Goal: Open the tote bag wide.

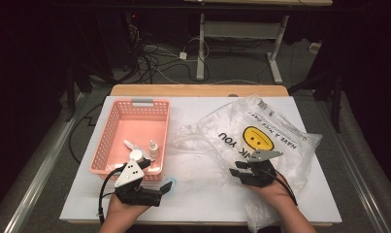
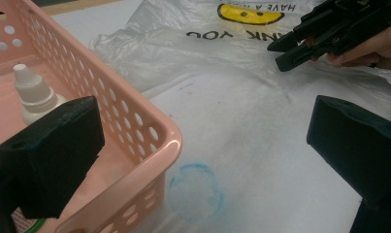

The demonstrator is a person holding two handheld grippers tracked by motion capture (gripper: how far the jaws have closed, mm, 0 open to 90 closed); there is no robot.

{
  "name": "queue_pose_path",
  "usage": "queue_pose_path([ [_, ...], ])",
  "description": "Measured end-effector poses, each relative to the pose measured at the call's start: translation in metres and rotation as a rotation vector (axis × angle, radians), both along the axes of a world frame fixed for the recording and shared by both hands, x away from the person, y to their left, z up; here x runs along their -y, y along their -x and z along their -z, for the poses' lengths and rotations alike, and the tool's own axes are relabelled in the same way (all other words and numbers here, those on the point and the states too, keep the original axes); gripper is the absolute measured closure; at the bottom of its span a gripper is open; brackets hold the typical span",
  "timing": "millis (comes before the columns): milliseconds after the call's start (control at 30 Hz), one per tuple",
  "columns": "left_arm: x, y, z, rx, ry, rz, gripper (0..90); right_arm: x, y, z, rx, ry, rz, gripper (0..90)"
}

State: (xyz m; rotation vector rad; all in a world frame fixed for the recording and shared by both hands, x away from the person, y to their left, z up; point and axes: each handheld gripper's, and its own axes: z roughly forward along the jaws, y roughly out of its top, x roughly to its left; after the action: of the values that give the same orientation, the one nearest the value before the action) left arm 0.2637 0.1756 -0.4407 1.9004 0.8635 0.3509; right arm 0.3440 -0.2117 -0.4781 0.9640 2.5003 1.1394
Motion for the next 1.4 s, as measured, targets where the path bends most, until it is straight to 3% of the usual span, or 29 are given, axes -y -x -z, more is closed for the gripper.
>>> queue_pose_path([
  [500, 0.000, 0.000, -0.001, 0.004, -0.002, 0.002, 0.0, 0.005, 0.000, -0.008, 0.022, -0.021, 0.012, 67.3],
  [700, 0.000, 0.001, -0.001, 0.004, -0.001, 0.003, 0.0, 0.004, -0.001, -0.004, 0.013, 0.011, 0.000, 76.7],
  [800, 0.000, 0.001, -0.001, 0.006, 0.001, 0.000, 0.0, 0.005, -0.001, -0.003, 0.021, 0.011, -0.008, 85.6],
  [867, 0.000, 0.001, -0.001, 0.006, 0.002, 0.000, 0.0, 0.005, -0.002, -0.003, 0.019, -0.001, -0.009, 90.0],
  [1133, 0.000, 0.001, -0.001, 0.006, 0.004, 0.001, 0.0, 0.010, 0.000, -0.011, 0.079, -0.080, 0.020, 90.0],
  [1333, -0.001, 0.000, 0.000, 0.009, 0.008, -0.001, 0.0, 0.010, 0.004, -0.021, 0.138, -0.108, 0.031, 90.0],
  [1400, -0.002, 0.000, 0.000, 0.010, 0.014, -0.005, 0.0, 0.010, 0.002, -0.025, 0.136, -0.130, 0.045, 90.0],
])
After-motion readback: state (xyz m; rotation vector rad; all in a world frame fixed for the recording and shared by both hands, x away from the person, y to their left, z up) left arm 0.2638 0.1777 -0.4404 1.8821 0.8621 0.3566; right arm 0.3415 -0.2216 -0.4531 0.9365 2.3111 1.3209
